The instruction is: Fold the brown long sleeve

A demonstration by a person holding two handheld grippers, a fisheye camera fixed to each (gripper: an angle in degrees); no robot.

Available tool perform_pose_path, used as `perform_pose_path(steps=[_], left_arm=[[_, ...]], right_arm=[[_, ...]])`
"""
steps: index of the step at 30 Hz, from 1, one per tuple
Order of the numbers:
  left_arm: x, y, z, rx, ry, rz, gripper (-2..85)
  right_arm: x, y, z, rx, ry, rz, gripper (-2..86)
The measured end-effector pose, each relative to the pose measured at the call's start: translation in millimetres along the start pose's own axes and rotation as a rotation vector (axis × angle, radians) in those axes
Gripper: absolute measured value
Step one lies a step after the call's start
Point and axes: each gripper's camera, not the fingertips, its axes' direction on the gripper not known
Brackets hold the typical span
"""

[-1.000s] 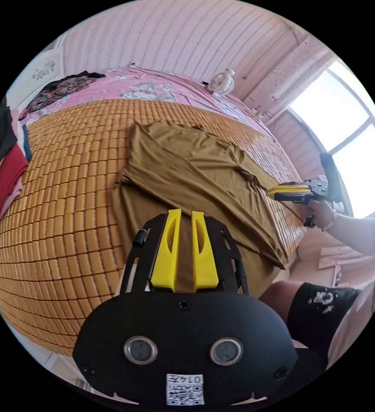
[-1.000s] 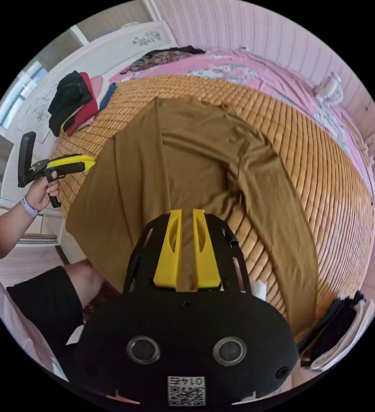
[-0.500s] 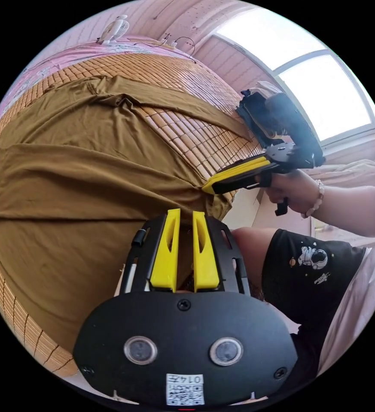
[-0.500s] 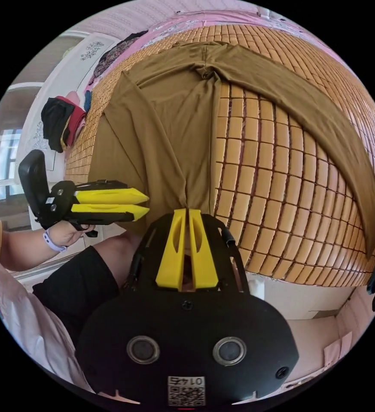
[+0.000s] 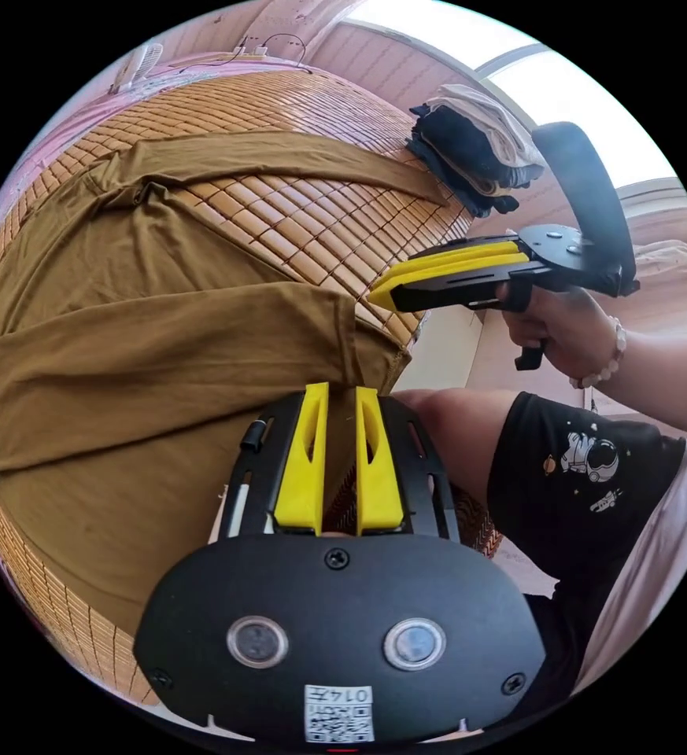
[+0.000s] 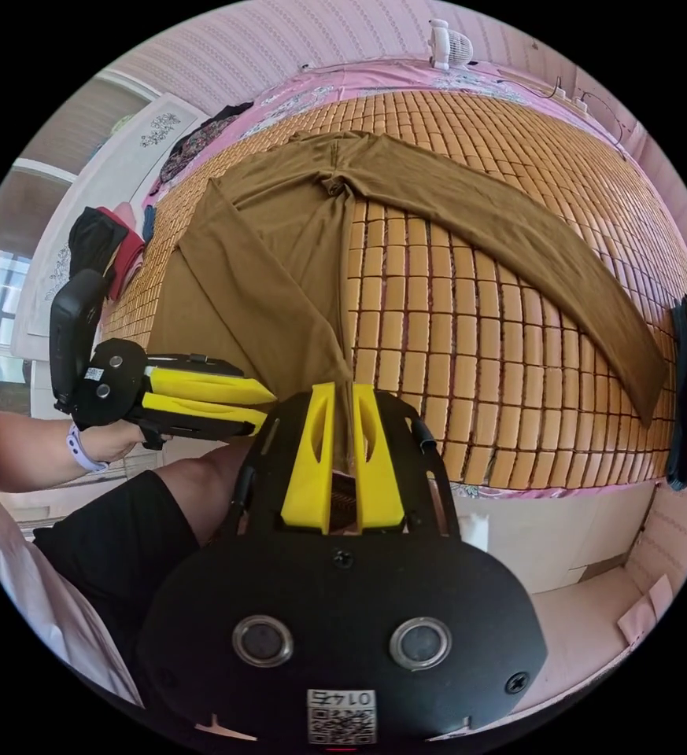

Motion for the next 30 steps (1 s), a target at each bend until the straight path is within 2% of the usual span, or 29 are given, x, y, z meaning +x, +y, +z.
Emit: perform_pose_path(steps=[4, 5, 9, 11, 13, 16, 18, 21, 26, 30], left_arm=[[15, -22, 11, -0.081, -0.009, -0.003, 1.5], [16, -23, 8, -0.054, -0.011, -0.026, 0.0], [21, -29, 1, -0.097, 0.018, -0.076, -0.6], [35, -32, -1, -0.107, -0.012, -0.032, -0.3], [39, -35, -4, -0.107, -0.008, -0.016, 0.8], [46, -37, -18, -0.104, -0.01, 0.025, 4.3], [50, -40, -36, -0.083, -0.015, 0.063, 5.0], [56, -55, -73, 0.013, -0.041, 0.157, 5.0], [39, -126, -109, 0.215, -0.121, 0.255, 9.8], [30, -190, -108, 0.259, -0.201, 0.286, 10.0]], right_arm=[[-4, 5, 18, 0.003, -0.024, -0.025, 4.2], [-5, 6, 24, -0.006, -0.015, -0.032, 3.8], [-11, 18, 34, -0.002, 0.035, -0.053, 2.3], [-9, 26, 61, -0.096, 0.094, -0.055, 1.8], [-5, 37, 63, -0.039, 0.045, -0.055, 1.7], [12, 48, 64, -0.044, -0.016, 0.033, 1.4], [27, 61, 50, 0.033, 0.01, 0.094, 1.5], [72, 88, 19, 0.184, 0.081, 0.222, 3.4], [181, 137, -18, 0.382, 0.343, 0.547, 8.4], [234, 160, -17, 0.449, 0.346, 0.7, 9.0]])
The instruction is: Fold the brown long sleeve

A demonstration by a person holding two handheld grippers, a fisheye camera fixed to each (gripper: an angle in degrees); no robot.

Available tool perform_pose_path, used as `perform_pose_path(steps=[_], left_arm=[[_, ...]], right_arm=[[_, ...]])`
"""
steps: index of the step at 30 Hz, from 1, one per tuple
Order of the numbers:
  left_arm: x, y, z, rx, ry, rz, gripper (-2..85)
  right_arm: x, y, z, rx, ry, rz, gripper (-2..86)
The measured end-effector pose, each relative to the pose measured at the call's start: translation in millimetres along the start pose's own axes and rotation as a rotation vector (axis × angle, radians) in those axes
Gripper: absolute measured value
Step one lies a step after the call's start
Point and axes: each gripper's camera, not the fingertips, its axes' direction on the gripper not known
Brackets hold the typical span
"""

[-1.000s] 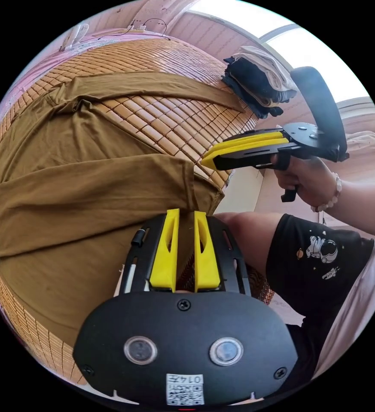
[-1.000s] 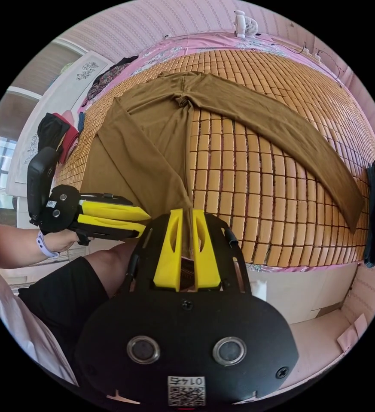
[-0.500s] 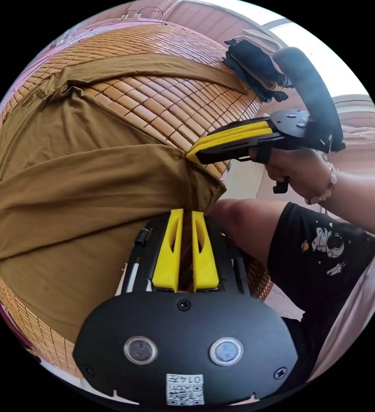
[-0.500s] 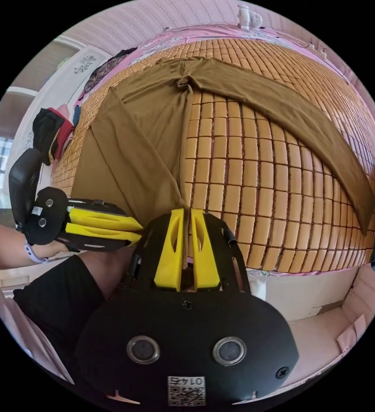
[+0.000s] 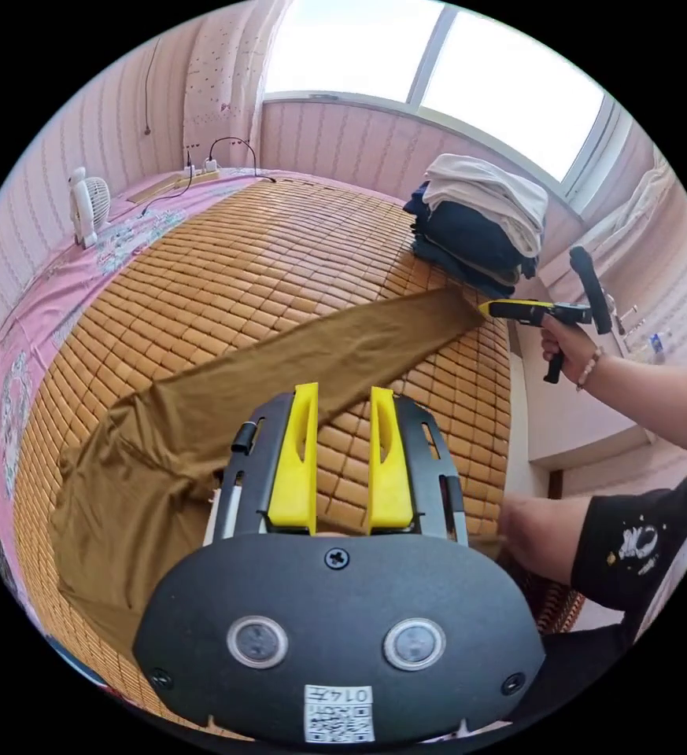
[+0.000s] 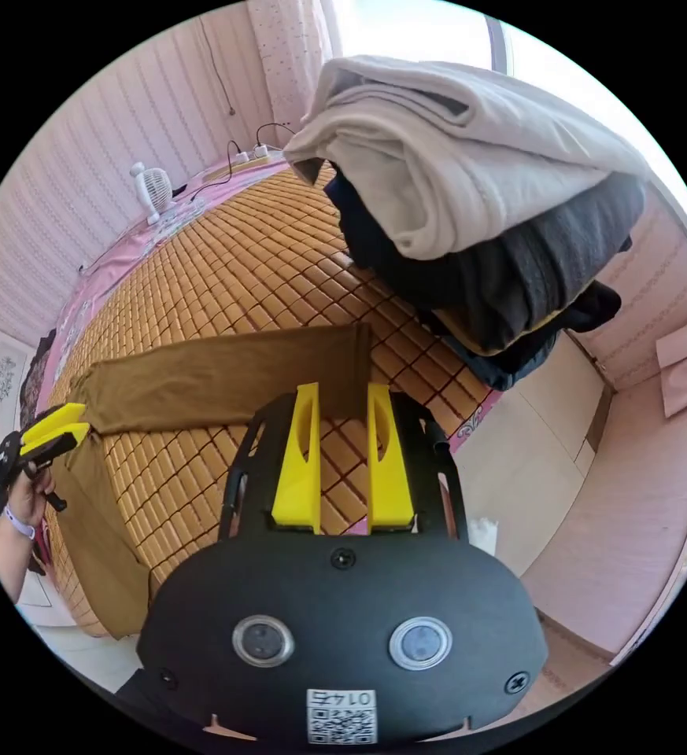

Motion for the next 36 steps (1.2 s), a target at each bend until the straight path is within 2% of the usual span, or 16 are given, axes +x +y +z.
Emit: perform_pose_path(steps=[4, 9, 10, 11, 13, 15, 17, 21, 27, 29, 31, 36], left_arm=[[-12, -49, 26, 0.001, -0.072, 0.017, 9.7], [-12, -64, 71, -0.128, -0.085, 0.035, 8.9], [-12, -60, 80, -0.179, -0.093, 0.022, 6.8], [-12, -53, 76, -0.125, -0.091, 0.03, 3.9], [-16, -42, 79, -0.139, -0.079, 0.027, 0.1], [-21, -29, 76, -0.109, -0.062, 0.006, -0.5], [-30, -11, 69, -0.089, -0.039, -0.042, -0.8], [-46, 30, 44, 0.025, -0.019, -0.121, -1.0], [-82, 121, -28, 0.217, -0.003, -0.223, -1.0], [-101, 173, -69, 0.299, 0.007, -0.282, -1.0], [-116, 221, -102, 0.349, -0.013, -0.354, -1.0], [-136, 379, -187, 0.408, -0.072, -0.592, -1.0]], right_arm=[[10, 10, 39, -0.078, 0.014, -0.018, 8.5], [-2, 29, 52, -0.04, 0.099, -0.113, 4.8], [0, 31, 56, -0.043, 0.082, -0.113, 3.0], [2, 31, 60, -0.052, 0.05, -0.115, 2.3], [5, 32, 64, -0.068, 0.041, -0.111, 1.6], [7, 38, 59, -0.032, -0.014, -0.089, 1.3], [5, 51, 40, 0.045, -0.191, -0.08, 1.1], [-7, 55, -6, 0.169, -0.387, -0.117, 1.0], [-52, 14, -62, 0.326, -0.915, -0.236, 1.0], [-107, 0, -77, 0.333, -1.09, -0.394, 1.0], [-161, -3, -82, 0.312, -1.179, -0.519, 1.0], [-331, 30, -74, 0.143, -1.423, -0.807, 1.3]])
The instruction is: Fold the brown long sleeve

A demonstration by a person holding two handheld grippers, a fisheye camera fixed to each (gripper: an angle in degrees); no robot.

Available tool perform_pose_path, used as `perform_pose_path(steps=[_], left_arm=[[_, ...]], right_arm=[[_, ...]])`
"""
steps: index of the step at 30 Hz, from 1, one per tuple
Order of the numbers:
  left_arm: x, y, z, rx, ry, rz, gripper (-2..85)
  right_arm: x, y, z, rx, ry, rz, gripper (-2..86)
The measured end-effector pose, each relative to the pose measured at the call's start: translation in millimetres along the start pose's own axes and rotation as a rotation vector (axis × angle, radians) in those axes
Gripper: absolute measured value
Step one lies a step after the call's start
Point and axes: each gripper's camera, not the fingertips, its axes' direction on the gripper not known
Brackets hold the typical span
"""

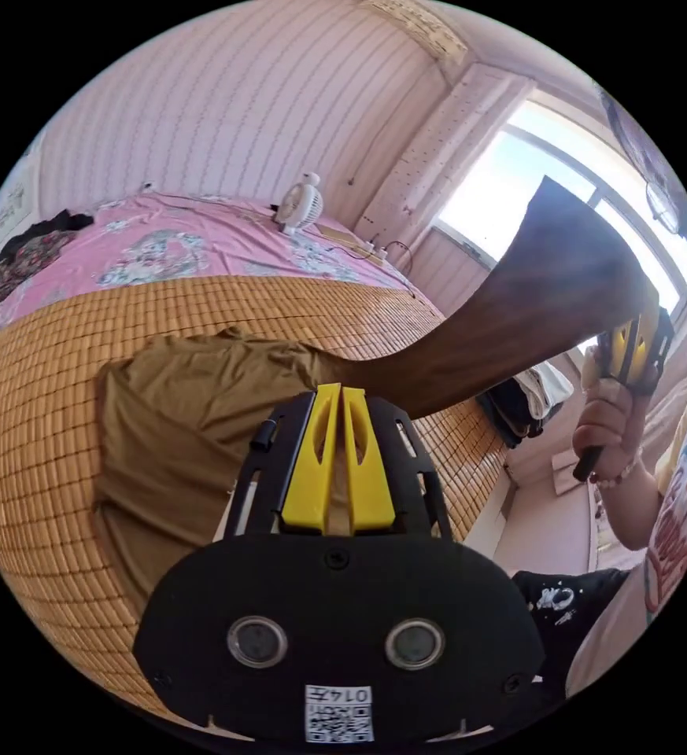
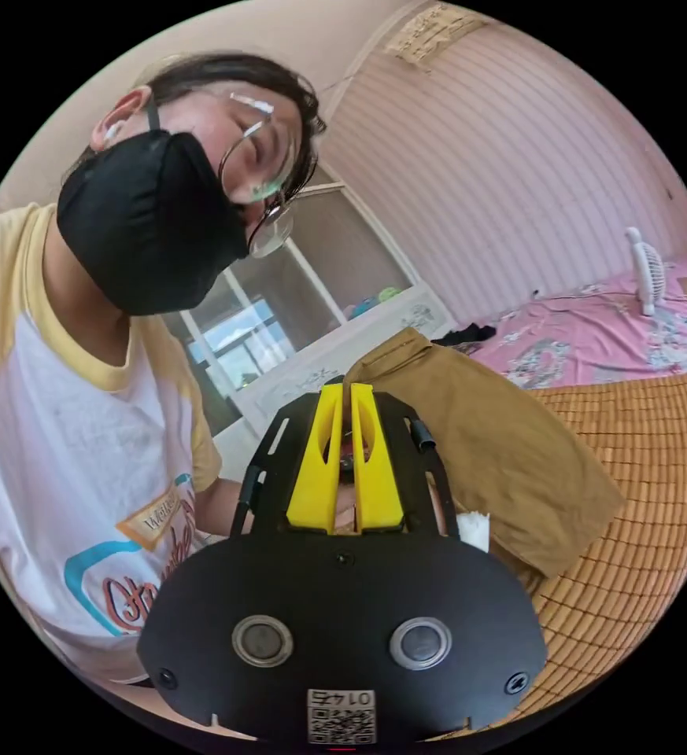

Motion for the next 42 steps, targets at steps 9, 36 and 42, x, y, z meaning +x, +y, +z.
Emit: perform_pose_path(steps=[9, 36, 42], left_arm=[[-133, 204, -167, -0.1, -0.418, -0.452, -0.8], [-398, 60, 48, -0.191, -0.211, -0.425, 7.8], [-395, 32, 73, -0.322, -0.35, -0.336, 0.0]], right_arm=[[-60, 106, 267, -0.784, -0.301, -0.101, 7.2], [307, -48, 243, -0.66, 0.673, 0.336, 2.8], [314, -96, 232, -0.686, 0.715, 0.276, 0.7]])
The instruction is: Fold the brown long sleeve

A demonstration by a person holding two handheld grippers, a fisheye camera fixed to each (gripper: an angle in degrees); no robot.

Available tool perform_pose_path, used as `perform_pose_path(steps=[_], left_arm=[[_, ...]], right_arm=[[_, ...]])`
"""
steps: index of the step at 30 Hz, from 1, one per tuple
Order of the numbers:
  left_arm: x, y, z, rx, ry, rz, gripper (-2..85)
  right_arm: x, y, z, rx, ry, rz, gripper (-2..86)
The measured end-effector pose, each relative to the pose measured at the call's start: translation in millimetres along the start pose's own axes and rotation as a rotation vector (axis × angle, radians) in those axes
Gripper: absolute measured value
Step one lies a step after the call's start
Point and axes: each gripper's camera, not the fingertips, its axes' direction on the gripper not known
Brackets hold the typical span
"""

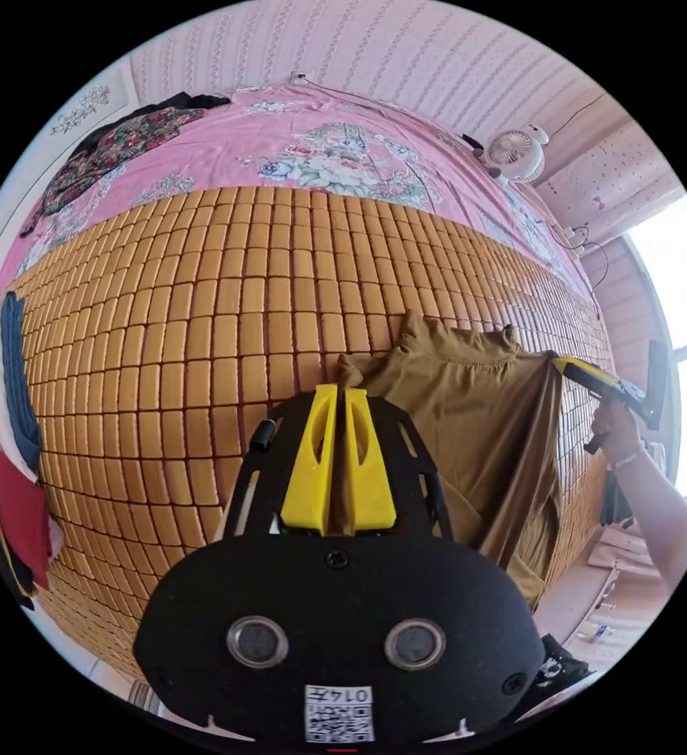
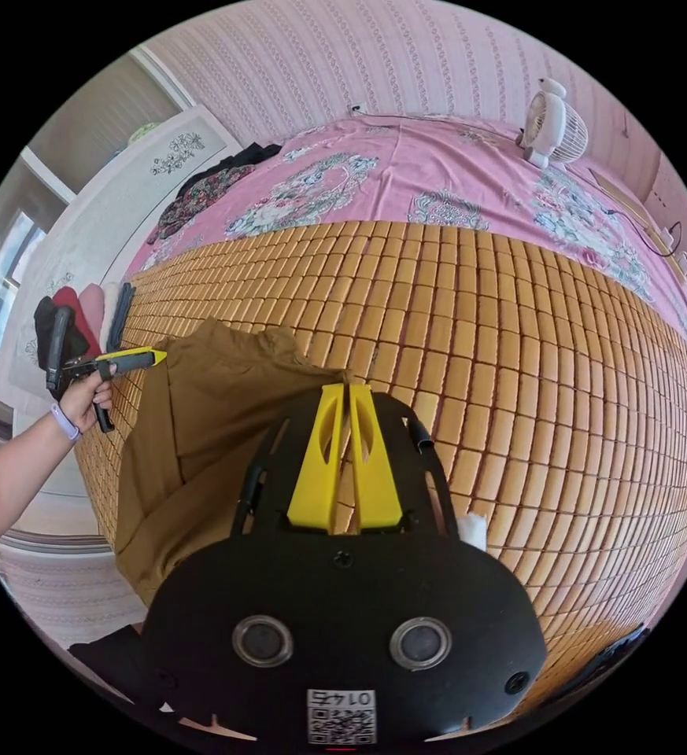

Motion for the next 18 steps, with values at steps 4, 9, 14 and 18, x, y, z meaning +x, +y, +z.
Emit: perform_pose_path(steps=[4, 9, 14, 18], left_arm=[[1, -12, -26, 0.165, 0.047, -0.012, -0.8], [18, -8, -67, 0.31, 0.106, 0.102, -0.9], [26, 82, -116, 0.397, 0.236, 0.25, -0.5], [27, 178, -116, 0.261, 0.309, 0.257, 1.5]], right_arm=[[17, -26, -45, 0.102, -0.011, 0.009, 0.5], [18, -33, -116, 0.226, -0.082, -0.052, 0.4], [-19, 46, -214, 0.289, -0.221, -0.252, 0.7], [-53, 138, -240, 0.105, -0.238, -0.354, 1.3]])
